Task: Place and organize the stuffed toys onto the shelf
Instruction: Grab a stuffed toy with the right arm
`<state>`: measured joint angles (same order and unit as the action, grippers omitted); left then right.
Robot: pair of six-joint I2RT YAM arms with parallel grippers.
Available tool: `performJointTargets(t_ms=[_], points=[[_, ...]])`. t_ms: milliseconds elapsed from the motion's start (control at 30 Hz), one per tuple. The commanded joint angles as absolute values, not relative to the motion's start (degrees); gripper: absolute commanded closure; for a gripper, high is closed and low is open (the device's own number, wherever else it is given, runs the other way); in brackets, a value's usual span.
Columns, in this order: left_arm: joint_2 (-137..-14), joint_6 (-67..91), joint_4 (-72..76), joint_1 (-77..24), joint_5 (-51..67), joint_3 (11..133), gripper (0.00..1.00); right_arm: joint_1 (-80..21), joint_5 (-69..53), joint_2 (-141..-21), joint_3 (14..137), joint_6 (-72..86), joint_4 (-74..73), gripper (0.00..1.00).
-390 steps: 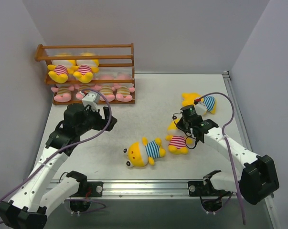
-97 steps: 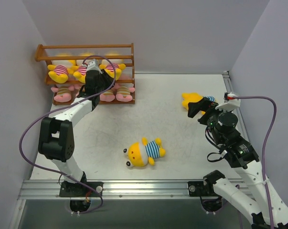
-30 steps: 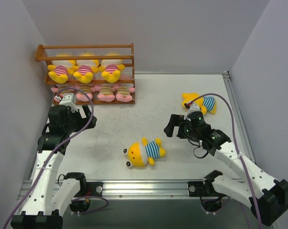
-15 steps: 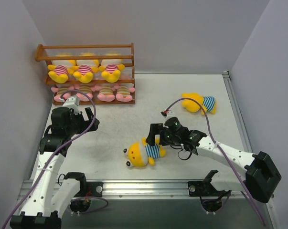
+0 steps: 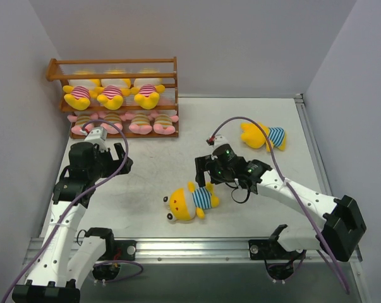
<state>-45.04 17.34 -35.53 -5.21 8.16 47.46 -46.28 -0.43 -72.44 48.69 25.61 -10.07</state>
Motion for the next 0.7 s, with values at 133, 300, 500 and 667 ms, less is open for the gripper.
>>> performJointTargets(t_ms=[133,300,500,667], points=[[-44.4,16.4,-32.5,-5.4,8.7,47.7,0.04,-52.1,-5.5,-77.9,60.6,8.2,-17.8,0.04],[-44.4,16.3,-32.7,-5.4,8.4,47.7,0.04,-57.4,-8.1,-85.8,65.5,1.5,-20.7,0.04],[-44.5,16.4,-32.5,-5.5,8.7,47.7,0.04,-60.0,-11.4,-90.8,68.0,-4.3,-22.5,0.05],[-44.6,16.3,-32.3,-5.5,8.7,47.7,0.04,-62.0,-13.9,-95.4,68.8,-6.5,-21.5,0.09]])
